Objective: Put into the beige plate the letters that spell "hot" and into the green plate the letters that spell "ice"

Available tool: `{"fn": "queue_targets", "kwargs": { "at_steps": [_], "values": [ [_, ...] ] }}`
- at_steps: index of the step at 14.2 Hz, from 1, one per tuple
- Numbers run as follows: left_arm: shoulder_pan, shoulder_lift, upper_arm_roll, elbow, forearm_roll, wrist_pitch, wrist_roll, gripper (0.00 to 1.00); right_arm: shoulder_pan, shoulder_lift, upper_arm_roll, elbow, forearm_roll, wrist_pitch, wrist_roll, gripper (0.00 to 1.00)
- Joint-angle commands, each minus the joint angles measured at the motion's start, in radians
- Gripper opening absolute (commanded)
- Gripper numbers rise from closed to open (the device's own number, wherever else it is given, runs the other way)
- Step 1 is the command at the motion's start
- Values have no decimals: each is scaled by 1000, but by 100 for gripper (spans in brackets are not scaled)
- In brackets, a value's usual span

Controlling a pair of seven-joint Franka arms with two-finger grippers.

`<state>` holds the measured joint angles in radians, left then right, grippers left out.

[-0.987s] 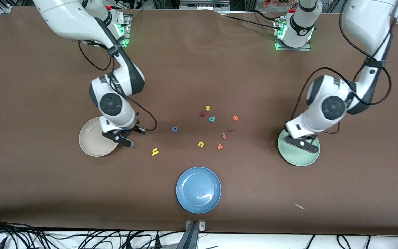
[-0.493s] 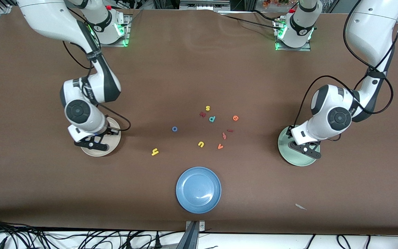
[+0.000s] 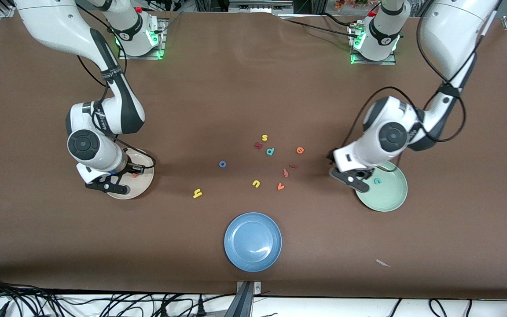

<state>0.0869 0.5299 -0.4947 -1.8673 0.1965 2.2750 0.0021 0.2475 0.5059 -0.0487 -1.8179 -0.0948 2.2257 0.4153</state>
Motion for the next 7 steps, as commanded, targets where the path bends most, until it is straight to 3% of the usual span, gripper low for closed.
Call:
{"fn": "queue_targets", "kwargs": {
  "at_steps": [1,4,7],
  "values": [
    [-90,2,-8,-29,34,3,-83,100,6,-9,27,17,50,-3,-3,100],
    [-174,28,-7,-43,35,18,-201,100,38,19,35,78,136,5,101,100],
    [-200,82,-5,-41,165,84,-312,100,91,83,35,159,139,8,248,100]
  ]
}}
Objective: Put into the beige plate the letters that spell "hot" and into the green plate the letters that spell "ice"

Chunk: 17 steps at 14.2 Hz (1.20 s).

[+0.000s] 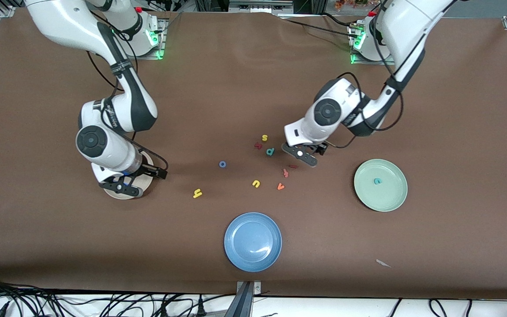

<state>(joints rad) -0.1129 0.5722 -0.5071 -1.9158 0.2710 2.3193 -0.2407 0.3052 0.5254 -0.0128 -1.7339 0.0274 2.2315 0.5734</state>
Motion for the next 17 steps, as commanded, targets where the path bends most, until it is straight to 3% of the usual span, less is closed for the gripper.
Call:
{"fn": "queue_targets", "kwargs": {
  "at_steps": [1,7,13,15,17],
  "values": [
    [-14,47,7,12,132,41,-95,100,47,88,-1,111,17,2,141,100],
    [-16,83,7,6,166,51,-138,97,104,231,1,276,16,2,410,100],
    [-17,100,7,4,201,71,-173,93,149,318,-1,355,9,51,487,100],
    [-16,112,7,4,226,71,-173,81,147,340,-3,364,6,82,482,100],
    [-10,106,6,4,231,68,-175,47,147,352,-4,373,5,88,476,100]
  ]
}}
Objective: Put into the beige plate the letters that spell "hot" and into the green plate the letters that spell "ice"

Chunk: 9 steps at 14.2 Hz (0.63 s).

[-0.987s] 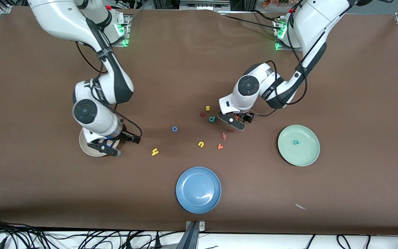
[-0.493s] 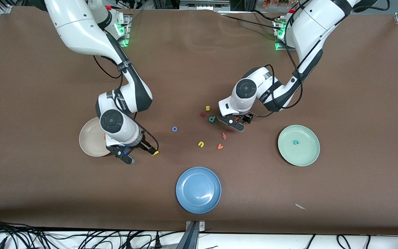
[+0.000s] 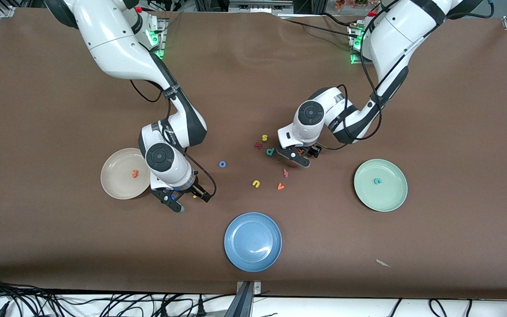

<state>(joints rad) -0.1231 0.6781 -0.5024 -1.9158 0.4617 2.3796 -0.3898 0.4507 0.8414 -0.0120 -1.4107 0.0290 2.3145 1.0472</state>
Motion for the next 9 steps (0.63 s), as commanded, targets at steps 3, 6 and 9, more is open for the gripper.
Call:
{"fn": "queue_targets", "kwargs": {
  "at_steps": [3,6,9],
  "values": [
    [2,-8,-4,3,38,-5,-49,12,2,56,-8,58,3,19,-3,99],
    [2,-35,-5,8,38,-28,-50,7,0,76,-8,67,3,28,-6,95],
    [20,-87,-8,27,25,-98,-35,8,0,91,-8,70,3,31,-7,80]
  ]
}}
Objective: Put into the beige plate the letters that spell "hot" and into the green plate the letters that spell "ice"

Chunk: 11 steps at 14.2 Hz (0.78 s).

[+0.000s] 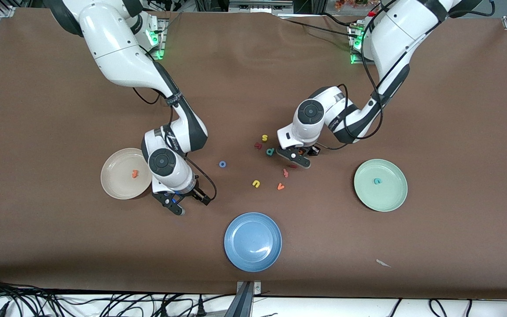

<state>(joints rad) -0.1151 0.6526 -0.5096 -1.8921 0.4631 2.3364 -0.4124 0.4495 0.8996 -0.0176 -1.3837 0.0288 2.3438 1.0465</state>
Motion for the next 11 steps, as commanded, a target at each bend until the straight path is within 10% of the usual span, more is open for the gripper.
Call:
{"fn": "queue_targets", "kwargs": {
  "at_steps": [1,11],
  "values": [
    [21,-76,-3,8,22,-80,-11,8,1,33,-2,43,3,2,-6,73],
    [297,-56,28,94,35,-94,521,11,5,39,1,43,5,2,3,35]
  ]
}}
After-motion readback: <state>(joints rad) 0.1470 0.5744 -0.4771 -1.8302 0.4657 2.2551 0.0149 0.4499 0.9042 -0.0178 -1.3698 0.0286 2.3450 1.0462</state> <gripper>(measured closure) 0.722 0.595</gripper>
